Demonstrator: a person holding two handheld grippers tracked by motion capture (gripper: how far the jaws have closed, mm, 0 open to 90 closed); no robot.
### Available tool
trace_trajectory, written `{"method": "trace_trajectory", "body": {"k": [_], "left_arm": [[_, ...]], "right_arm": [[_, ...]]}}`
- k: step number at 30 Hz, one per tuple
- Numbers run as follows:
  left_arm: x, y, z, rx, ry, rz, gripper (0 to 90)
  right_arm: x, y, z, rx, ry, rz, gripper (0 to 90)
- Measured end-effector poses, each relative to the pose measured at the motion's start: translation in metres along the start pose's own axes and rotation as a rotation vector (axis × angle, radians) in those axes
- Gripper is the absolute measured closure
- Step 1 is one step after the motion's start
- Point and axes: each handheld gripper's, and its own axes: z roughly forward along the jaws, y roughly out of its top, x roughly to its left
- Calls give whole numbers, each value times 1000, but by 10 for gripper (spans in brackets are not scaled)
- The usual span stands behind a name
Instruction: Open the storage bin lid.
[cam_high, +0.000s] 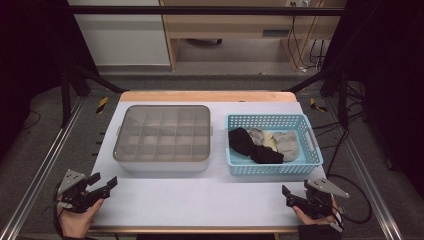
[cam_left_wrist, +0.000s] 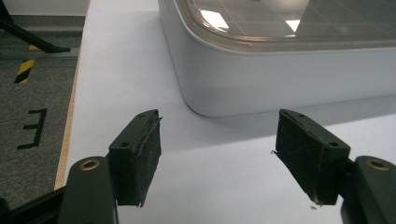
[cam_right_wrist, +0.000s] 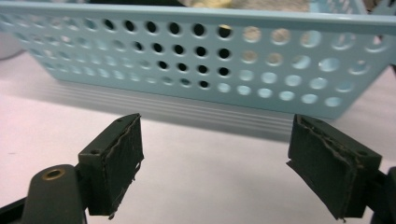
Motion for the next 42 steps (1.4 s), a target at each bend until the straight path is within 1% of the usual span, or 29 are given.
{"method": "trace_trajectory", "body": {"k": [2,5,7,8,9,10,11,12,13,14,15,17,20,23,26,28,30,31,32,34,38,39,41,42], "left_arm": [[0,0,-1,-1,2,1,294],[0,1,-3,-3,-2,-11,284],[-2,3,-5,-8,7,5,277],[-2,3,-5,-8,7,5,274],[-3,5,-6,-16,7,5,274],[-3,5,-6,-16,7,5,278],[-3,6,-7,-20,9,12,289],[-3,7,-10,-31,20,22,297],[-3,8,-11,-42,22,23,304],[-3,8,-11,-42,22,23,336],[-2,9,-13,-66,14,28,345],[-2,10,-14,-98,16,31,364],[-1,11,-16,-112,19,25,365],[0,14,-18,-109,18,24,365],[0,16,-19,-105,12,21,363],[1,19,-19,-99,14,26,350],[3,24,-18,-89,6,25,340],[3,24,-18,-89,6,25,342],[3,28,-18,-79,-4,23,343],[3,33,-17,-79,-8,27,343],[2,43,-16,-70,-12,25,327],[2,43,-16,-70,-12,25,327],[3,47,-15,-69,-19,19,327],[3,52,-15,-70,-26,13,327]], "right_arm": [[2,0,0,-3,9,-6,181],[10,2,-3,-6,25,-23,177],[13,3,-3,-13,35,-33,178],[13,3,-3,-13,35,-33,178],[16,4,-4,-11,58,-24,180],[16,4,-4,-11,58,-24,180],[19,5,-5,-19,76,-24,184],[21,6,-6,-20,81,-27,184],[22,7,-7,-26,89,-28,186],[22,7,-7,-26,89,-28,186],[26,10,-9,-32,97,-40,186],[29,12,-11,-47,103,-47,188],[33,14,-13,-53,114,-58,189],[36,17,-13,-56,123,-68,190],[37,19,-14,-58,128,-67,192],[40,22,-16,-63,145,-62,194],[42,25,-16,-64,150,-68,197],[42,25,-16,-64,150,-68,197],[44,28,-15,-66,158,-68,199],[48,32,-15,-69,169,-71,203],[57,42,-13,-71,189,-86,206],[57,42,-13,-71,189,-86,206],[62,47,-11,-73,207,-91,208],[67,53,-10,-74,225,-92,210]]}}
